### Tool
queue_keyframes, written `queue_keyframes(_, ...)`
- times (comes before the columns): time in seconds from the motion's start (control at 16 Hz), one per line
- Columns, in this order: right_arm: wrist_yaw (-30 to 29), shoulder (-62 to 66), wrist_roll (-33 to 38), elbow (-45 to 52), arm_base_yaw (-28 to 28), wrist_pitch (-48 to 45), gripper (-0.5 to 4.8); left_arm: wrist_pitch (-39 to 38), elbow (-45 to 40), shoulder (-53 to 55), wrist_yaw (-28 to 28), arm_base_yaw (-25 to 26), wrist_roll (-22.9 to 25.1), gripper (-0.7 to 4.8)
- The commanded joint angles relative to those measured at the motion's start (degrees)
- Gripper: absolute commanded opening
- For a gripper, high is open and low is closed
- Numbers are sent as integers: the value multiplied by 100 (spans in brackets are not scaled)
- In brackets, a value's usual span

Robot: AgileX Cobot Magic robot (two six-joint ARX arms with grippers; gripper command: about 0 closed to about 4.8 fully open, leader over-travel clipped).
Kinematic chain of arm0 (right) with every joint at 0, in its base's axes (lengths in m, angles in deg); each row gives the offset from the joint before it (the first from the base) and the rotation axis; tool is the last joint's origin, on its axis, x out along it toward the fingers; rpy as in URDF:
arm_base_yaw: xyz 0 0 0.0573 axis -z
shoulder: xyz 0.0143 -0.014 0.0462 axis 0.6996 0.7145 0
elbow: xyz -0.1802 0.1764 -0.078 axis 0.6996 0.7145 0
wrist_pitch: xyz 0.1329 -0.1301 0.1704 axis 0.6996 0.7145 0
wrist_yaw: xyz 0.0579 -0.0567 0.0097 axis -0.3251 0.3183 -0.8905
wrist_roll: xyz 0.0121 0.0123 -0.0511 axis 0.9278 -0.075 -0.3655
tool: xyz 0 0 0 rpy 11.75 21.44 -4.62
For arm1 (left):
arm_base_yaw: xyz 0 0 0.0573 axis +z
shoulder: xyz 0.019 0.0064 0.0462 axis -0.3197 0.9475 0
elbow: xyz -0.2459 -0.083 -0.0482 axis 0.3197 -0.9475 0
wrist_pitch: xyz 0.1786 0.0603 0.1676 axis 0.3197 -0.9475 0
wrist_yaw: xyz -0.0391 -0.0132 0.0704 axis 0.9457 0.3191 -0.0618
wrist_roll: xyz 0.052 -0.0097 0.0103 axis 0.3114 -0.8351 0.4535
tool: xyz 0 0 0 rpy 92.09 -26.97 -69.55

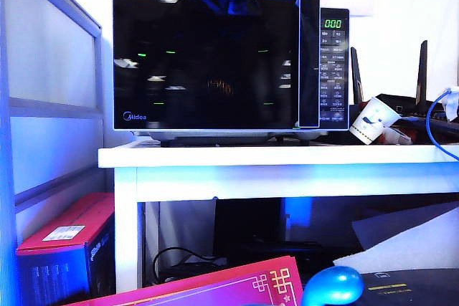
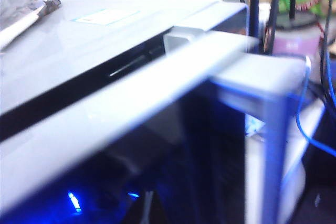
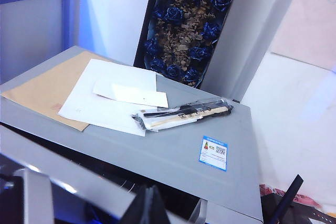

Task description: Open the microwave door, place the orange inside the microwave, then close the microwave door.

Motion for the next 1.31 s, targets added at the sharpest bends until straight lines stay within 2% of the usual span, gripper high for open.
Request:
queue_keyframes(0.06, -13, -57, 90, -39, -7, -120, -5, 763, 20, 258, -125, -2, -146, -5)
queue_keyframes(0.19, -151, -57, 184, -39, -9, -118, -5, 1078, 20, 435, -824, -4, -146, -5)
queue_keyframes(0.31, -289, -55, 225, -39, -9, -122, -5, 1207, 22, 527, -1187, -2, -151, -5)
queue_keyframes(0.5, -282, -55, 225, -39, -9, -127, -5, 1344, 24, 557, -2151, -4, -149, -5)
queue_keyframes(0.69, -269, -57, 223, -39, -9, -142, -5, 1224, 81, 546, -2566, 2, -116, -5)
queue_keyframes(0.88, -269, -179, 221, -42, -9, -140, -6, 798, 79, 37, -2144, -33, 9, -5)
queue_keyframes(1.06, -264, -629, 223, -42, -9, -114, -5, -146, 79, -1261, -1283, -66, -44, -5)
queue_keyframes(1.13, -267, -946, 319, -42, -9, -74, -5, -960, 79, -2225, -951, -66, -33, -5)
queue_keyframes(1.25, -267, -1224, 328, -42, -9, -68, -5, -1709, 79, -3003, -911, -63, -33, -5)
queue_keyframes(1.31, -267, -1456, 328, -42, -9, -52, -5, -2323, 79, -3602, -914, -63, -33, -5)
